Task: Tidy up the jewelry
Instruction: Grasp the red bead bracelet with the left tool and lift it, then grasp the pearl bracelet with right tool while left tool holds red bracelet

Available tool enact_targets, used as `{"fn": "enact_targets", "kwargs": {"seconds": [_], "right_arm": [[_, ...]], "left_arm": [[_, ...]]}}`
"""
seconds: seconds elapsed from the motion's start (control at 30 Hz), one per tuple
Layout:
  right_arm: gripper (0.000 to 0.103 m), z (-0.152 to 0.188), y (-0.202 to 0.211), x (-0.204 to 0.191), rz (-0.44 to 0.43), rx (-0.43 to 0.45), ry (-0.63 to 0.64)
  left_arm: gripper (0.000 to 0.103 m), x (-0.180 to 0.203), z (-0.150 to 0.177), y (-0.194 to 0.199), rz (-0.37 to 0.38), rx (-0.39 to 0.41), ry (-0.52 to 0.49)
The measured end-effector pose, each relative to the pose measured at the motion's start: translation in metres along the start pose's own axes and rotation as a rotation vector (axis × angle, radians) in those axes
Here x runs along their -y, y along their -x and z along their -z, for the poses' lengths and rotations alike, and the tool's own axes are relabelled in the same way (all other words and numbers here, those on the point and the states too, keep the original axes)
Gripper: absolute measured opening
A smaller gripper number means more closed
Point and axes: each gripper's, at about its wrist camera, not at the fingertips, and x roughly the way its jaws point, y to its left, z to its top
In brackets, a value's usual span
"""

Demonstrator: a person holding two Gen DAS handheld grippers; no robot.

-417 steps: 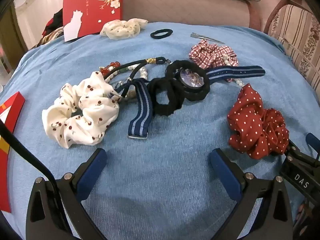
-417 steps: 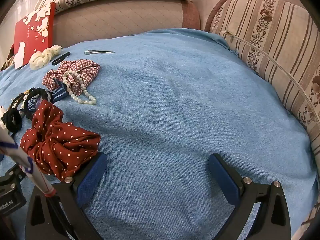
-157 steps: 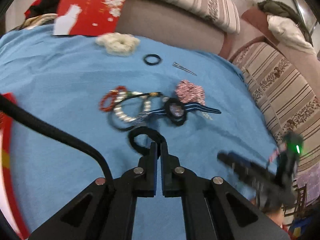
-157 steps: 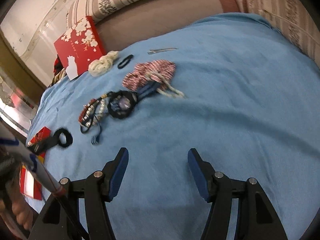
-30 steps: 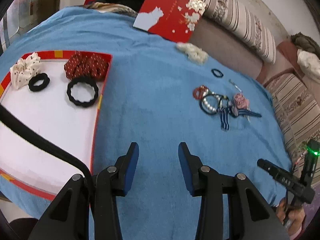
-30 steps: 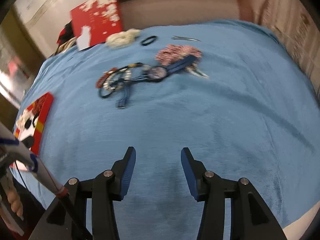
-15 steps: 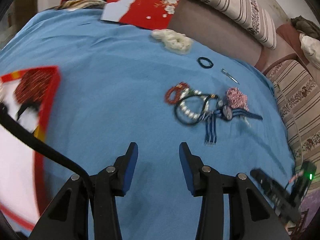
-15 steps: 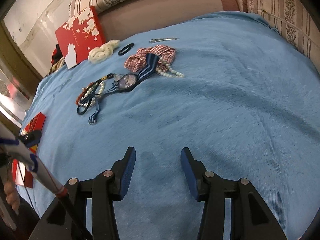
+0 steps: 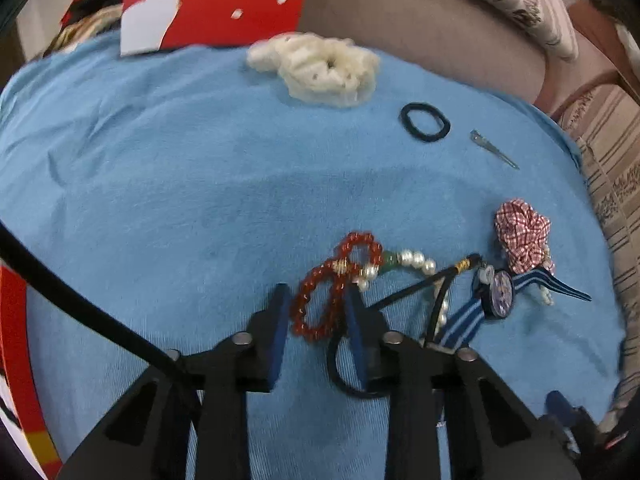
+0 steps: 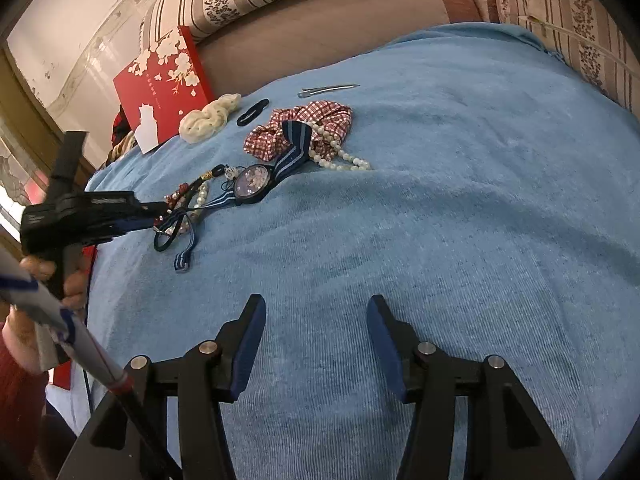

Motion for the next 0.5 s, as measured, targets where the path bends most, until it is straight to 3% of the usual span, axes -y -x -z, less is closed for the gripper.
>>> {"fn": "enact_targets", "kwargs": {"seconds": [0.17,0.5], "right_arm": [[0.057,0.0,-0.003,-0.007,0.032,0.007,0.032],[0.067,0.01,-0.011,-0.03,0.146,0.024,0.175]], "left_arm": [[0.007,-0.018,0.008,0.016,0.048,0.005,0.048],[0.007,-0.068,0.104,0.078,0.022,0.03,0.041]]}}
